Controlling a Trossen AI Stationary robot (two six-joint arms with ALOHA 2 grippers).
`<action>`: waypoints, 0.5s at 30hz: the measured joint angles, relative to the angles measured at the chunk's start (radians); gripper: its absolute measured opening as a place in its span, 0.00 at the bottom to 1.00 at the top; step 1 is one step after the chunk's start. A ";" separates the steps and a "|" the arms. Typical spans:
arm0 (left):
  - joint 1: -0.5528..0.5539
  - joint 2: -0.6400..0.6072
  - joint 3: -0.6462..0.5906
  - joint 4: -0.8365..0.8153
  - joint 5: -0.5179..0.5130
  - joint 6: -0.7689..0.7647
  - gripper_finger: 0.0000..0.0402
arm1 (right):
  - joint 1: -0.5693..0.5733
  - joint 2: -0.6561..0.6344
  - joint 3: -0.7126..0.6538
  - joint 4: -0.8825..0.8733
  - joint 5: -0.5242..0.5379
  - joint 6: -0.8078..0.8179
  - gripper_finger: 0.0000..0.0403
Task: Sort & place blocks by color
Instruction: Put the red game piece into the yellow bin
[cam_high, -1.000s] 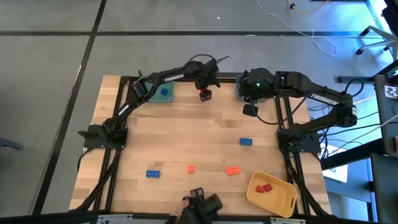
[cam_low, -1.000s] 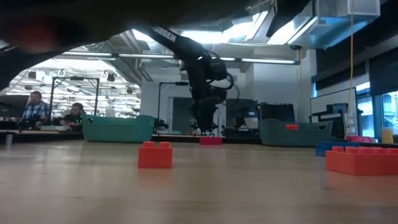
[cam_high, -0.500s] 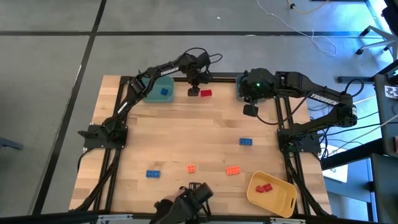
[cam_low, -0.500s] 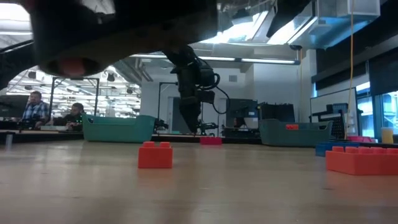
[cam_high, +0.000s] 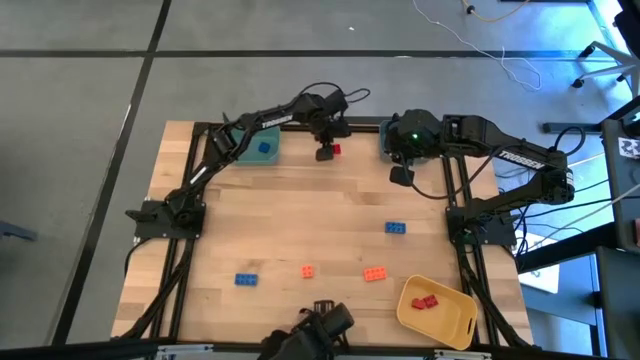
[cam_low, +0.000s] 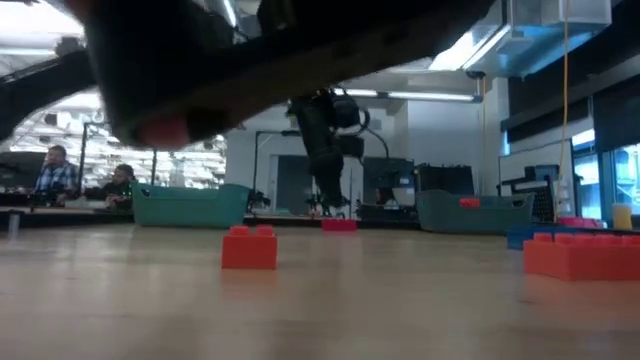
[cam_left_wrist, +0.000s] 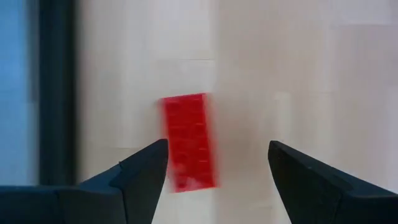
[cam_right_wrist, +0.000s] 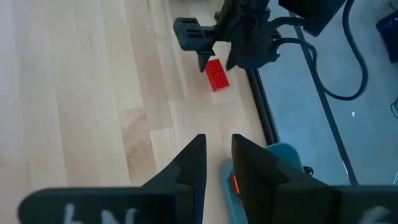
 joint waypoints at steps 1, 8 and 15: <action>0.001 0.005 0.002 0.001 -0.011 -0.002 0.67 | 0.000 0.000 0.000 0.000 0.000 0.005 0.19; 0.030 0.009 0.002 -0.036 -0.028 -0.054 0.67 | 0.000 0.000 0.000 0.000 -0.001 0.013 0.19; 0.046 0.009 0.002 -0.033 0.017 -0.048 0.67 | 0.000 0.000 0.000 0.000 0.000 0.017 0.19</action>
